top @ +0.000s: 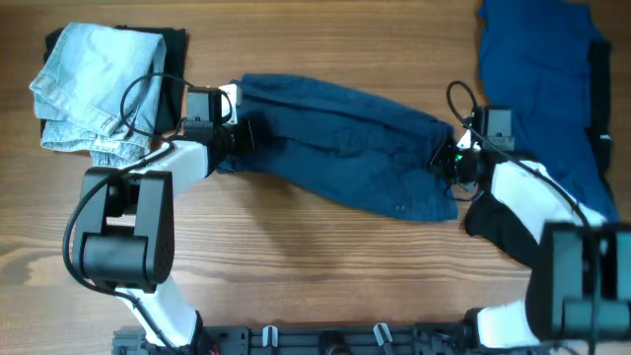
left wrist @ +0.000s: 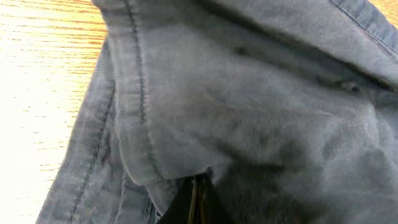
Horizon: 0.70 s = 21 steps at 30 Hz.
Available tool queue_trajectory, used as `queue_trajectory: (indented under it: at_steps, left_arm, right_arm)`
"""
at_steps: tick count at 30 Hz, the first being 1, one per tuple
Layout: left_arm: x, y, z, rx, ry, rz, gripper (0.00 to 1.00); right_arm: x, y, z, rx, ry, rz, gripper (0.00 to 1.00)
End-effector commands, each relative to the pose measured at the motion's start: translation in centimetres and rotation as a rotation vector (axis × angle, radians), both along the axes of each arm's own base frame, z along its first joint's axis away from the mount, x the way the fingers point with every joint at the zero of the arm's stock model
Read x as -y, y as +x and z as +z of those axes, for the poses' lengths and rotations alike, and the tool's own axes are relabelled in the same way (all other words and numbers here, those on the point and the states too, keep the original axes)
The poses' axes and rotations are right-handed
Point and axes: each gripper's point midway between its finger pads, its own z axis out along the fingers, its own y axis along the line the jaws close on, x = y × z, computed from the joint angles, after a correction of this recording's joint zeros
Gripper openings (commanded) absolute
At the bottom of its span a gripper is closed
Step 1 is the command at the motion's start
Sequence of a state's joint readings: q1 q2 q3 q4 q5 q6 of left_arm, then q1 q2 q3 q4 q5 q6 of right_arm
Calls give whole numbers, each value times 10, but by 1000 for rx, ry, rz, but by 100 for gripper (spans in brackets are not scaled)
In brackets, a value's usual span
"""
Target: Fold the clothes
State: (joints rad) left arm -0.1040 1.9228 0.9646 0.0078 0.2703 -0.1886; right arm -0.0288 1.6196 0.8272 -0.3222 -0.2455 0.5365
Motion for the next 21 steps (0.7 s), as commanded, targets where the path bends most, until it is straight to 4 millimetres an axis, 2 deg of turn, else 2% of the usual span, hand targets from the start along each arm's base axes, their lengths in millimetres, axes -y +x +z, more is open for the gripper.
queue_trajectory:
  at_steps: [1, 4, 6, 12, 14, 21]
  left_arm:
    - [-10, -11, -25, -71, 40, 33, 4]
    - [-10, -11, -24, -71, 40, 33, 4]
    - [-10, -11, -24, -71, 40, 32, 4]
    - [-10, -11, -25, -71, 40, 32, 4]
    - [-8, -12, -25, -71, 40, 28, 4]
    - [7, -14, -24, -69, 42, -7, 4]
  right_arm:
    - [-25, 27, 86, 242, 97, 87, 4]
    - [-42, 27, 114, 314, 140, 118, 4]
    - [-57, 27, 122, 338, 158, 143, 4]
    - [-109, 32, 135, 407, 204, 226, 4]
    - [-133, 36, 143, 457, 232, 265, 4]
    - [-177, 46, 148, 535, 293, 317, 4]
